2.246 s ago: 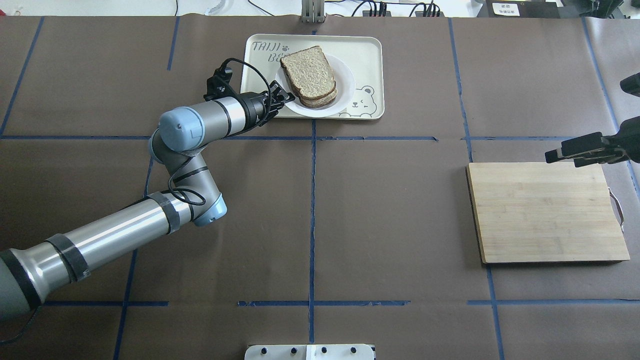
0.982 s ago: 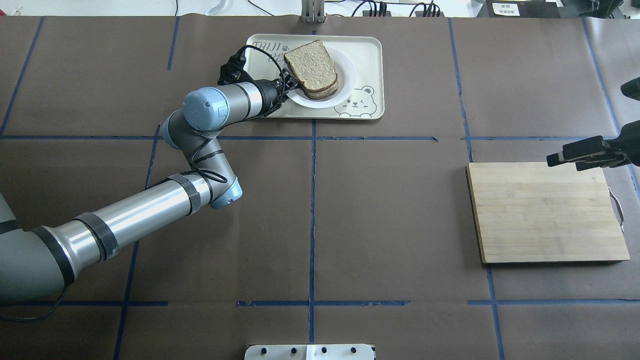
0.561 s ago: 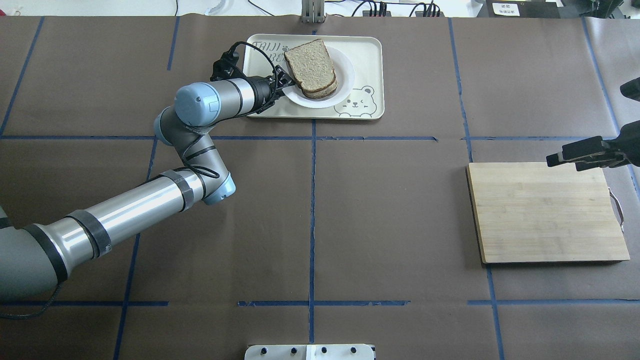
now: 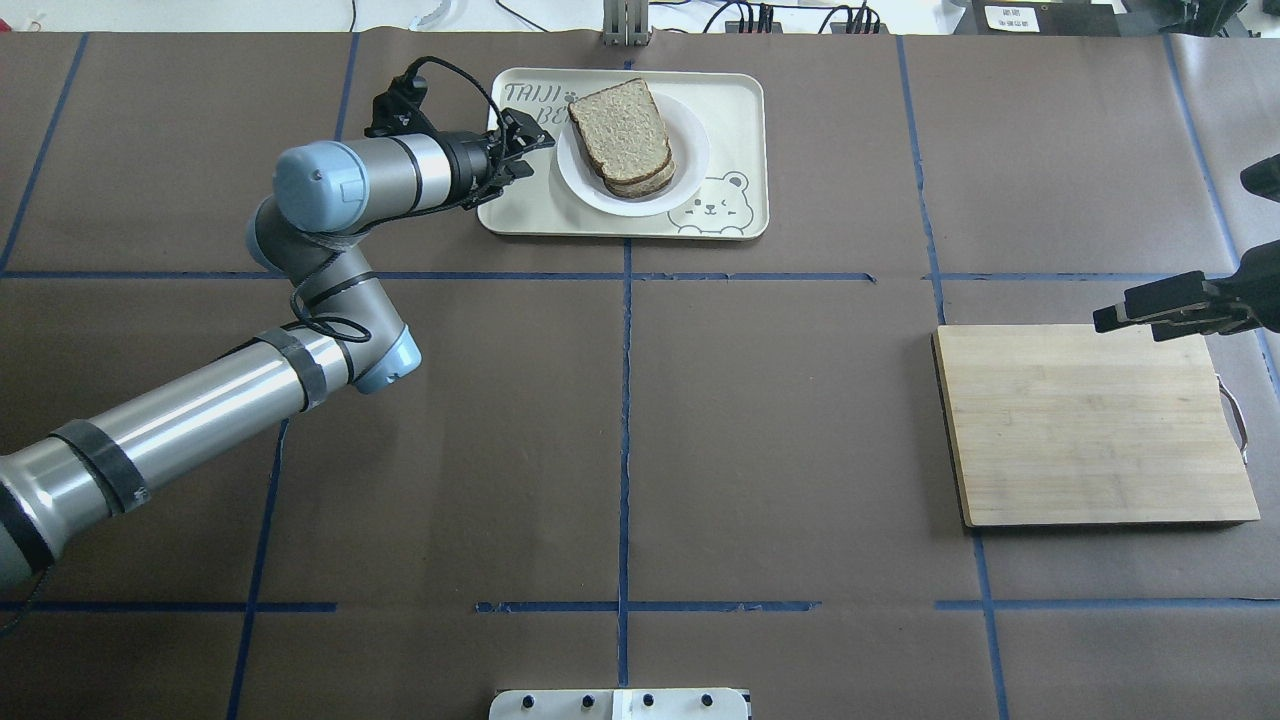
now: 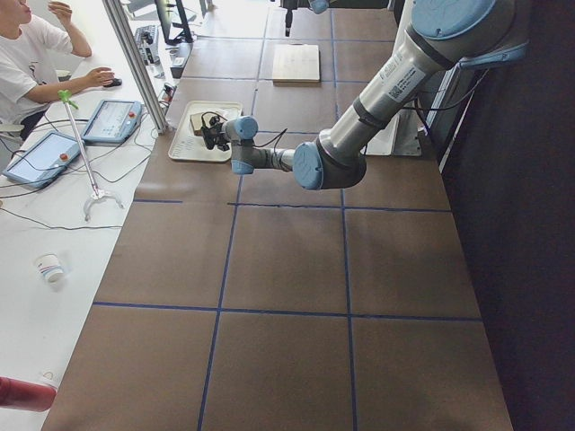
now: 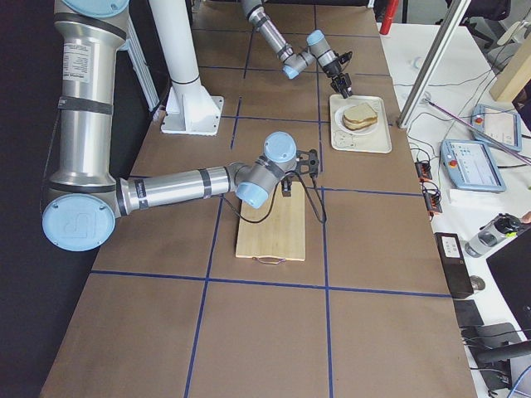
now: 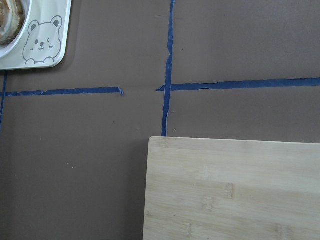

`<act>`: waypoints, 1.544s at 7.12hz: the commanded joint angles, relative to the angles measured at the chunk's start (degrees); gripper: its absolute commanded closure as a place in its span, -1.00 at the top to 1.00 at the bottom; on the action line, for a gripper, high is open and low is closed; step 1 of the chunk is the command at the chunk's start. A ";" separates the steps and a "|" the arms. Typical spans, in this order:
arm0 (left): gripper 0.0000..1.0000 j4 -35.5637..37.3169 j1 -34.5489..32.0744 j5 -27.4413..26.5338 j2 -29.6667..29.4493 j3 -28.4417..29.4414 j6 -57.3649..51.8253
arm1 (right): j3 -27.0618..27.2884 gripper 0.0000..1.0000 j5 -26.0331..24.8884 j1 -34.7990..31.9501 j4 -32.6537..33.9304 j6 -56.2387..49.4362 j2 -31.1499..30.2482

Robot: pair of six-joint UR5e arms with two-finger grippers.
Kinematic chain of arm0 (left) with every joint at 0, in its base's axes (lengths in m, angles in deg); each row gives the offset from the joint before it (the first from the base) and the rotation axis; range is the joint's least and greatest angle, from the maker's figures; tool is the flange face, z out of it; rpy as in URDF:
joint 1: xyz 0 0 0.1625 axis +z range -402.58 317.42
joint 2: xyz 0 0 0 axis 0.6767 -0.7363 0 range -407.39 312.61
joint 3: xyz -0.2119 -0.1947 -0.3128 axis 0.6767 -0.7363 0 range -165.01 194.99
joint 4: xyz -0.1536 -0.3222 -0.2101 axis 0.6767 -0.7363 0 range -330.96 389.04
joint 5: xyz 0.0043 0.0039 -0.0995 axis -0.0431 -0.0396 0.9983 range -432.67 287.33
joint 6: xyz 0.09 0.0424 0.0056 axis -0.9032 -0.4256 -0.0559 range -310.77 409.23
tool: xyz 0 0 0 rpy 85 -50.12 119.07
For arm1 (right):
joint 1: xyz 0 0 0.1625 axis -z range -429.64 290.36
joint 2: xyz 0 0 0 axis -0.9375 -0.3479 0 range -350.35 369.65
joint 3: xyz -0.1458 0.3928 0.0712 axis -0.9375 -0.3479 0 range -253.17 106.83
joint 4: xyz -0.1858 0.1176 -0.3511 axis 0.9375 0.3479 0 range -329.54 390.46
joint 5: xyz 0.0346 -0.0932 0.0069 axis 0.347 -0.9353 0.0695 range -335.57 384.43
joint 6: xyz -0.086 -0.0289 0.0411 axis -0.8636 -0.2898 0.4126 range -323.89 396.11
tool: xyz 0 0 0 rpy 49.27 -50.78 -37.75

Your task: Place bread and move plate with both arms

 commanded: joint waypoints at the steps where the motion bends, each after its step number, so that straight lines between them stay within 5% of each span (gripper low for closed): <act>1: 0.33 6.65 -4.01 7.77 7.37 -10.30 -7.47 | -0.06 0.98 -3.09 -0.26 0.82 0.07 -0.09; 3: 0.41 26.00 -7.17 9.47 15.19 -26.52 -25.27 | 0.21 0.98 -9.85 -0.44 4.25 -0.20 0.00; 6: 0.43 57.40 -14.11 11.32 28.54 -50.36 -60.33 | -0.06 0.98 -9.80 -5.87 11.00 -19.09 -5.42; 7: 0.45 62.89 -17.10 11.59 31.98 -53.73 -71.50 | 0.12 0.98 -9.19 -9.28 18.51 -28.84 -5.71; 9: 0.51 70.20 -27.70 24.34 37.27 -53.51 -90.07 | 0.03 0.98 -7.53 -17.62 34.67 -49.32 -5.02; 11: 0.55 85.35 -39.05 29.25 41.40 -55.25 -112.79 | -0.15 0.98 -6.81 -22.13 41.93 -57.83 -5.27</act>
